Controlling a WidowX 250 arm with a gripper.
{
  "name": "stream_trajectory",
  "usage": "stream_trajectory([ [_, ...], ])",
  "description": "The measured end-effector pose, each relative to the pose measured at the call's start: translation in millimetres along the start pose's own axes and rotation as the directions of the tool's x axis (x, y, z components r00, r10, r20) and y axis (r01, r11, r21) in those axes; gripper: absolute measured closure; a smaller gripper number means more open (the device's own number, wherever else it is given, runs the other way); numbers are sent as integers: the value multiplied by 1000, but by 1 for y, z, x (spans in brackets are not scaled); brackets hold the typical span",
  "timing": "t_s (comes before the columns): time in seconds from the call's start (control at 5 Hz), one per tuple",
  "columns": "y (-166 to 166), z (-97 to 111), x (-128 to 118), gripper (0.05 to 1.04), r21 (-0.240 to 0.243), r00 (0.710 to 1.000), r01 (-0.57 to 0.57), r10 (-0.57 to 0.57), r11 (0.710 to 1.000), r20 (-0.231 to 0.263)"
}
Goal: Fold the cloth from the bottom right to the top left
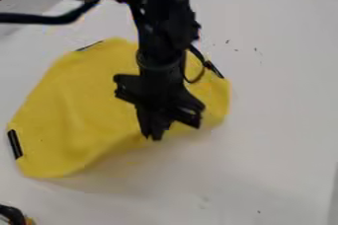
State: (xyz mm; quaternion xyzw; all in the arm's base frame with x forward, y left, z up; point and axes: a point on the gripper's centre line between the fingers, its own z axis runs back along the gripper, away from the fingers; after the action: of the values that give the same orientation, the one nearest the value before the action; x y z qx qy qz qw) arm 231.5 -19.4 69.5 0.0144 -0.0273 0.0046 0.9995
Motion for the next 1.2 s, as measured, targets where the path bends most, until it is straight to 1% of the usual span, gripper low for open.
stream_trajectory([
  [0.2, 38, -20, 18, 1017, -42, 999, 9, -10, 999, -36],
  [0.4, 72, -54, 38, 1017, -104, 997, 17, -25, 994, -72],
  [0.6, 97, -71, 57, 1017, -145, 997, 22, -33, 989, -73],
  [0.8, 112, -73, 78, 1000, -145, 998, 51, -55, 988, -26],
  [1.0, 126, -69, 89, 844, -80, 996, 86, -86, 993, 4],
  [1.2, 136, -63, 87, 585, -31, 998, 62, -62, 998, -6],
])
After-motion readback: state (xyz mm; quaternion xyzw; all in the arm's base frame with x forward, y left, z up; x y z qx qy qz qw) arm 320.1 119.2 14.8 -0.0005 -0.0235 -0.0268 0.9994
